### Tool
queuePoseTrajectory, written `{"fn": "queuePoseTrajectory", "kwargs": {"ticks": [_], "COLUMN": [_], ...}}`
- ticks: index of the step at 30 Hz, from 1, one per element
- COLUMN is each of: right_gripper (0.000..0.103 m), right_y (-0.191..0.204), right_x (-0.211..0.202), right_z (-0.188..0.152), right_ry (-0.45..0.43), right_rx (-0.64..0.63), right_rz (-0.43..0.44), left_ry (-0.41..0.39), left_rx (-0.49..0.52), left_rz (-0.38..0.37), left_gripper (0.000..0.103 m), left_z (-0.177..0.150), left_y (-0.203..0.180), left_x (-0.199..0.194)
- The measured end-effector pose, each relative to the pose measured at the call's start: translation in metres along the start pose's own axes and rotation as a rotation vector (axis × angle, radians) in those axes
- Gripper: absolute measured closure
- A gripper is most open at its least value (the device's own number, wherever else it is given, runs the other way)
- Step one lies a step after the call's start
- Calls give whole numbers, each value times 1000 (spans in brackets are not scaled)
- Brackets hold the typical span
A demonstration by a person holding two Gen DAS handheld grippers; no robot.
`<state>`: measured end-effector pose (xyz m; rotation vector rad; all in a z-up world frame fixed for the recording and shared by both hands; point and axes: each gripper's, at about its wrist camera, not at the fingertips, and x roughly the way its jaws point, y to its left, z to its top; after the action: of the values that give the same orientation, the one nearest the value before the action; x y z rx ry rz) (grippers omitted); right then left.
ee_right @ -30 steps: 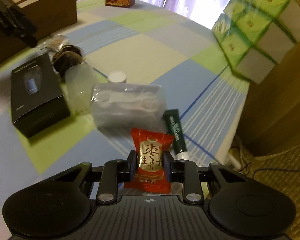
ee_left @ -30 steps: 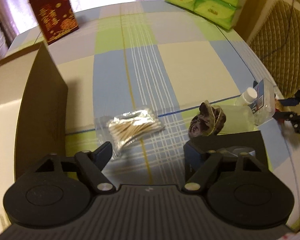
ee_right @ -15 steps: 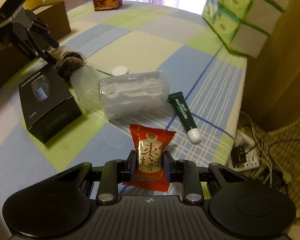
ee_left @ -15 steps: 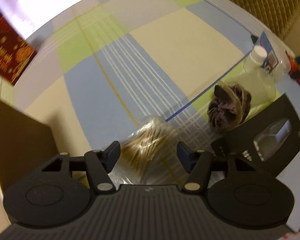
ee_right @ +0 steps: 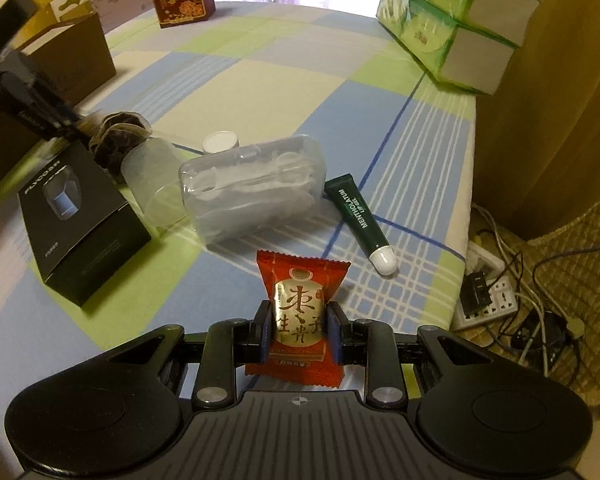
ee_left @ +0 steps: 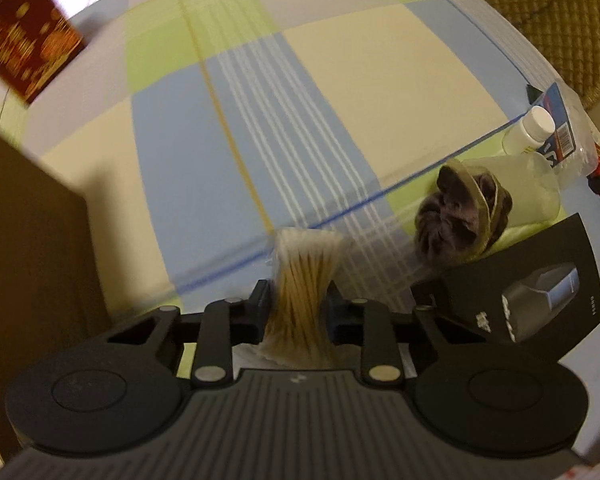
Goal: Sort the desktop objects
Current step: 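Grasp the cotton swab bag with the left tool while the right tool grasps the red candy packet, then carry the swab bag and candy packet over the box with both tools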
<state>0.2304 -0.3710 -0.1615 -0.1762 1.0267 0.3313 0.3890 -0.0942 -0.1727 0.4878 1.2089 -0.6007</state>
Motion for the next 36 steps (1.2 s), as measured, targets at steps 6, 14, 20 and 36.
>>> {"fn": "queuePoseTrajectory", "kwargs": {"ticks": [6, 14, 20, 36], "right_gripper": [79, 80, 81, 81], "right_y": [5, 18, 32, 148], "right_x": [0, -9, -26, -90], "right_z": [0, -8, -20, 8], "right_ry": [3, 45, 61, -22], "right_rx": [47, 118, 205, 118], "right_rz": [-37, -31, 27, 305], "left_ry": [7, 5, -8, -201], "left_rx": [-125, -245, -295, -350], "left_rz": [33, -21, -63, -163], "left_gripper": [80, 81, 85, 86], "left_z": [-33, -92, -123, -173], "left_y": [-11, -33, -40, -41], "left_x": [-13, -38, -58, -151]}}
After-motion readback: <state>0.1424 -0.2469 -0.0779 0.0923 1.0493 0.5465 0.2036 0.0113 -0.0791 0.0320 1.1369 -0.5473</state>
